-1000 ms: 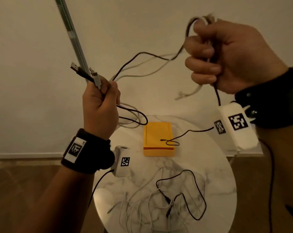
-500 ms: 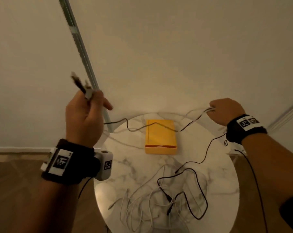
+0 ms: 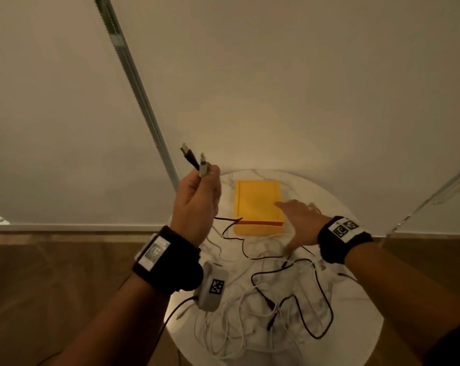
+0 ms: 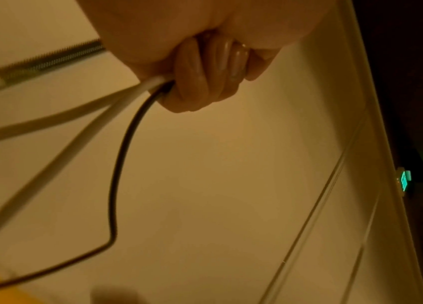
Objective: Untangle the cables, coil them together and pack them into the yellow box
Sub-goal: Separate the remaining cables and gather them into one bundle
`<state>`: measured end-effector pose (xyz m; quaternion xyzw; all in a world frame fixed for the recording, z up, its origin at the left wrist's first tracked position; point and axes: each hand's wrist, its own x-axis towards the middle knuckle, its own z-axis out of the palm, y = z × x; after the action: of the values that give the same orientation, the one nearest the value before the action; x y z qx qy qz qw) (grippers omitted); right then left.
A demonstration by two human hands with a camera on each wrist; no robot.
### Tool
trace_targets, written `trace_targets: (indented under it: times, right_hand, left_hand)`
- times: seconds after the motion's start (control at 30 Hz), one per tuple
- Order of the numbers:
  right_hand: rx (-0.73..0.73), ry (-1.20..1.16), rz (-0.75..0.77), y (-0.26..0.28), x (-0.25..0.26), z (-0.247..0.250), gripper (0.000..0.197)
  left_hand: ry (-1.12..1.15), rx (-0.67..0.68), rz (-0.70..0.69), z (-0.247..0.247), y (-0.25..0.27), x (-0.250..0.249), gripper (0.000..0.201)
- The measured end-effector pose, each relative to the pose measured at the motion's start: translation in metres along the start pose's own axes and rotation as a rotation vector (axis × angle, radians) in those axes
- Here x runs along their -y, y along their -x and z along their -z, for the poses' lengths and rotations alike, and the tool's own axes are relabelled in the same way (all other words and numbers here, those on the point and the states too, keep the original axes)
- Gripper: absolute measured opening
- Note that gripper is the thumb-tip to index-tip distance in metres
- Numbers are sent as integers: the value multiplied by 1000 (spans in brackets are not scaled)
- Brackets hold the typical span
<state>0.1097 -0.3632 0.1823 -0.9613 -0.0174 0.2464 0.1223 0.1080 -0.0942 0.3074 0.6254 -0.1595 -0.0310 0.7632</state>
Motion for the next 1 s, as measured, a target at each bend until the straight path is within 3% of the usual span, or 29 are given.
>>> trace_targets:
  times: [0.07, 0.1, 0.2, 0.23, 0.3, 0.4, 0.6, 0.73, 0.87, 1.0]
  right_hand:
    - [-11, -326, 276, 20, 55, 11, 128]
    - [-22, -449, 401, 29, 80, 17, 112]
    - [-87, -601, 642, 38, 128, 25, 34]
    - [-109, -642, 652, 36, 131, 25, 31]
    - [-174, -658, 587, 27, 116, 24, 42]
    - [-294, -425, 424, 10, 61, 15, 47]
    - [-451, -179, 52, -6, -38, 5, 46]
    - [-437, -66, -153, -8, -83, 2, 42]
    - [-537, -137, -139, -17, -75, 11, 46]
    - [-505, -61, -70, -37, -37, 18, 40]
  left_hand:
    - [36, 50, 30, -9, 2, 4, 38]
    - [62, 78, 38, -13, 3, 4, 37]
    - [120, 140, 24, -19, 4, -5, 37]
    - [117, 134, 1, -17, 4, -11, 38]
    - [46, 68, -92, -4, 3, -25, 41]
    - [-268, -112, -303, 32, 1, -47, 43]
    - [-833, -182, -469, 62, 10, -53, 40]
    - [-980, -271, -532, 84, 13, -63, 35]
    - [-1042, -292, -556, 87, 19, -66, 33]
    - [-966, -316, -529, 83, 20, -57, 36]
